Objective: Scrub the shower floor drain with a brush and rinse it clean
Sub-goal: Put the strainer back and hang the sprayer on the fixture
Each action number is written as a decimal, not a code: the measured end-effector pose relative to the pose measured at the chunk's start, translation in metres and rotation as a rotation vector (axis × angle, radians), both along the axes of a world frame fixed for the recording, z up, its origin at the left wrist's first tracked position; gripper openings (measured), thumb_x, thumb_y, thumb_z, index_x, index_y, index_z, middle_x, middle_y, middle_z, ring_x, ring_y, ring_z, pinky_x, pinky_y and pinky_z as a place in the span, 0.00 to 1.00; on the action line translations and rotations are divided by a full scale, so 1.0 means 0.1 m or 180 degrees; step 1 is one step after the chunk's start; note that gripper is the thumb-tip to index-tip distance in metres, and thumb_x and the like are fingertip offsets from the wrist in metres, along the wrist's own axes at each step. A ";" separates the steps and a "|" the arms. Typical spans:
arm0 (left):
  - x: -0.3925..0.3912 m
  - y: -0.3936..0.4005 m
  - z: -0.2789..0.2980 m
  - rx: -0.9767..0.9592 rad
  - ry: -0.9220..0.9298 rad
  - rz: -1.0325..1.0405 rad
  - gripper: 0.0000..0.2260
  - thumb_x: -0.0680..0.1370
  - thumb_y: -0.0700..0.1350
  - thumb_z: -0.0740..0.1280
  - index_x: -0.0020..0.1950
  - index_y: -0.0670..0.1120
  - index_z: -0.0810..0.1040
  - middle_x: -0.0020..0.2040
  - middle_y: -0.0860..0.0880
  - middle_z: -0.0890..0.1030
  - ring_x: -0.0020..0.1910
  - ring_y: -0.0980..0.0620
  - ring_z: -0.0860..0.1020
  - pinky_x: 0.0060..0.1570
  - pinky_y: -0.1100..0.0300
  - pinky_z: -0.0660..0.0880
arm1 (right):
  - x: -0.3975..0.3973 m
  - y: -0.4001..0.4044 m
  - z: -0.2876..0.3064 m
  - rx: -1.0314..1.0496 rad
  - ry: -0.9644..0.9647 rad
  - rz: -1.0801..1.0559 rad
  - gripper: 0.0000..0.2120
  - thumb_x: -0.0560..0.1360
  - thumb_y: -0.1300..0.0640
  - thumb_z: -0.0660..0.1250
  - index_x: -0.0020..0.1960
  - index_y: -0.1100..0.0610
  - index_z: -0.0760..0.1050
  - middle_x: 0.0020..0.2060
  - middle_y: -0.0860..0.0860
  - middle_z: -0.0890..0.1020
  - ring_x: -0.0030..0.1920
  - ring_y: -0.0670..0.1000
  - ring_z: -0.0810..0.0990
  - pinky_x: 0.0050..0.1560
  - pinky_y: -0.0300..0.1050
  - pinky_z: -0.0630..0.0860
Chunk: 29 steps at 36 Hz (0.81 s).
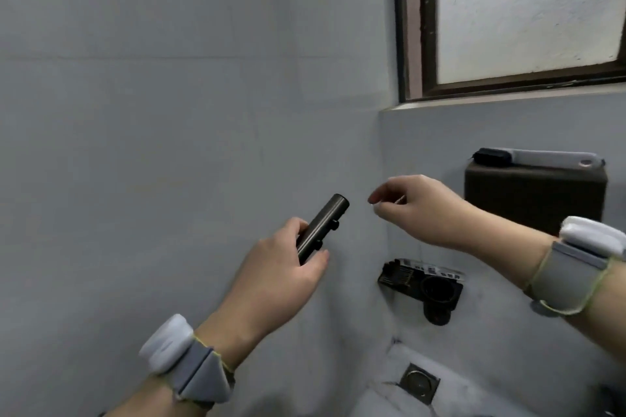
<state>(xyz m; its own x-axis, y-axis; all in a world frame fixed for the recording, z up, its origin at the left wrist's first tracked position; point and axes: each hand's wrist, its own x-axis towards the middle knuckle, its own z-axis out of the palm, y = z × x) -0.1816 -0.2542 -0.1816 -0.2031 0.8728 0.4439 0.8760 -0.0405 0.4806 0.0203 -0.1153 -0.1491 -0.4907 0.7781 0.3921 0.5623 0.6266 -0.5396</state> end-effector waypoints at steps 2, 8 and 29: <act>-0.14 -0.31 0.08 0.0064 0.0088 0.0162 0.06 0.76 0.55 0.68 0.48 0.57 0.72 0.33 0.53 0.78 0.31 0.56 0.76 0.30 0.58 0.69 | -0.25 -0.27 0.16 -0.0212 0.0249 0.0474 0.10 0.76 0.52 0.66 0.55 0.43 0.81 0.44 0.42 0.83 0.45 0.45 0.82 0.50 0.45 0.79; -0.36 -1.23 0.35 0.0199 0.0061 0.0512 0.06 0.77 0.54 0.67 0.51 0.59 0.73 0.34 0.50 0.78 0.28 0.54 0.75 0.29 0.56 0.72 | -0.85 -1.03 0.64 -0.0563 0.0700 0.1677 0.19 0.75 0.59 0.64 0.61 0.41 0.78 0.48 0.44 0.84 0.49 0.48 0.81 0.42 0.39 0.76; -0.92 -4.75 1.25 0.0853 0.0340 0.2546 0.09 0.76 0.44 0.68 0.51 0.59 0.77 0.36 0.48 0.77 0.31 0.46 0.75 0.31 0.52 0.74 | -2.62 -4.04 1.77 0.0488 0.0545 0.4113 0.04 0.76 0.49 0.68 0.50 0.44 0.81 0.42 0.45 0.85 0.45 0.47 0.83 0.52 0.47 0.80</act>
<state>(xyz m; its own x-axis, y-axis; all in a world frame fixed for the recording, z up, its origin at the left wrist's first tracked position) -0.2737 -0.7293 -0.0565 -0.6594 0.3470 0.6669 0.7295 0.5095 0.4562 -0.2413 -0.5189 0.0276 -0.7792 -0.2709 0.5653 -0.5542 0.7190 -0.4194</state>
